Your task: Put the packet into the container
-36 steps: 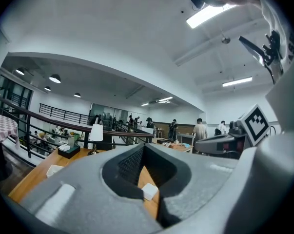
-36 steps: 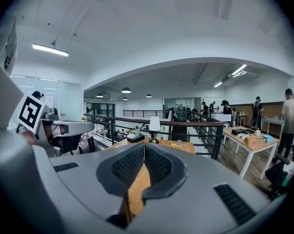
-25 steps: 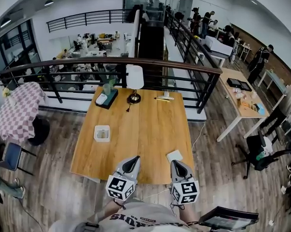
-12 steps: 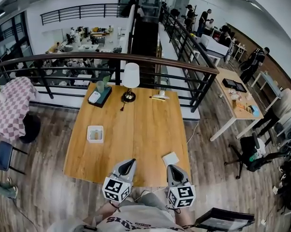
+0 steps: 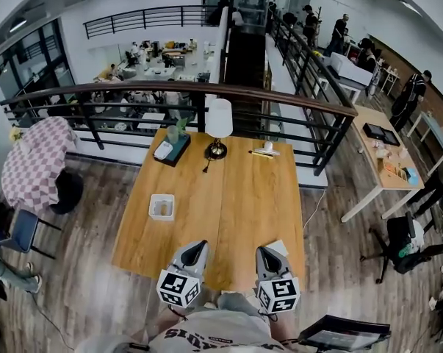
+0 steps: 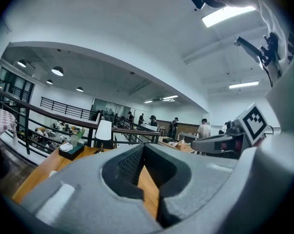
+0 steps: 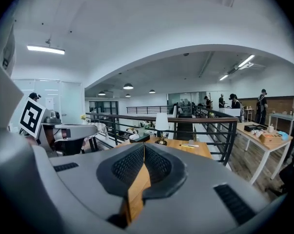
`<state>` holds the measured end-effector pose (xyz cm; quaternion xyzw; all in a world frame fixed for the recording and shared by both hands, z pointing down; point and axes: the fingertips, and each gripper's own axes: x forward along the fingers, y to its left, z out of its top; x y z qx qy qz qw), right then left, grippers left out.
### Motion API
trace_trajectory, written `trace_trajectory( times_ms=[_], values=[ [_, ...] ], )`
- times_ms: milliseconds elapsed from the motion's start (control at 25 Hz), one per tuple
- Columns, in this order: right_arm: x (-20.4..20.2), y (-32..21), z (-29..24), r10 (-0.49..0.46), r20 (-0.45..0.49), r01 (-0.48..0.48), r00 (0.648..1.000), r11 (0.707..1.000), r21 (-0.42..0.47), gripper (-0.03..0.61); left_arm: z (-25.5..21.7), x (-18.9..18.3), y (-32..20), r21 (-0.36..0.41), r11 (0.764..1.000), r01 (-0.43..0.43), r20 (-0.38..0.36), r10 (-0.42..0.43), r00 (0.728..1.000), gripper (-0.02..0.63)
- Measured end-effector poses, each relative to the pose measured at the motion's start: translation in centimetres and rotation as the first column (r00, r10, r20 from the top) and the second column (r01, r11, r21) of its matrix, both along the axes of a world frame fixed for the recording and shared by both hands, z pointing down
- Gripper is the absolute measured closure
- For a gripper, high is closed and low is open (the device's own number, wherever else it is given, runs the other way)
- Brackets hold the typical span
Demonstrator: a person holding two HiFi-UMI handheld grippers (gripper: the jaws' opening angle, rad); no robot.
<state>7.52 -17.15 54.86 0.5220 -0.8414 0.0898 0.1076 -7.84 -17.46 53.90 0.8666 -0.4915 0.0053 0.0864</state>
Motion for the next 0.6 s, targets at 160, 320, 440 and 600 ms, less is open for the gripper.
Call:
trace_trajectory(
  times_ms=[160, 320, 440, 600],
  values=[
    [-0.3, -2.2, -0.6, -0.034, 0.023, 0.034, 0.999, 0.999, 0.009, 0.571, -0.8, -0.3, -1.9, 0.004, 0.999, 0.037, 0.017, -0.037, 0.999, 0.611],
    [1.9, -4.5, -0.4, -0.03, 0.034, 0.03, 0.999, 1.0, 0.001, 0.571, -1.8, 1.7, -3.5, 0.012, 0.999, 0.039, 0.023, -0.04, 0.999, 0.611],
    [2.5, -6.4, -0.1, -0.032, 0.054, 0.032, 0.998, 0.999, -0.002, 0.571, -2.0, 2.0, -5.1, 0.01, 0.999, 0.052, 0.045, -0.053, 0.998, 0.611],
    [4.1, -8.2, 0.2, -0.038, 0.043, 0.039, 0.998, 0.999, -0.019, 0.571, -1.8, 2.5, -7.8, 0.0, 0.996, 0.087, 0.045, -0.087, 0.995, 0.611]
  ],
)
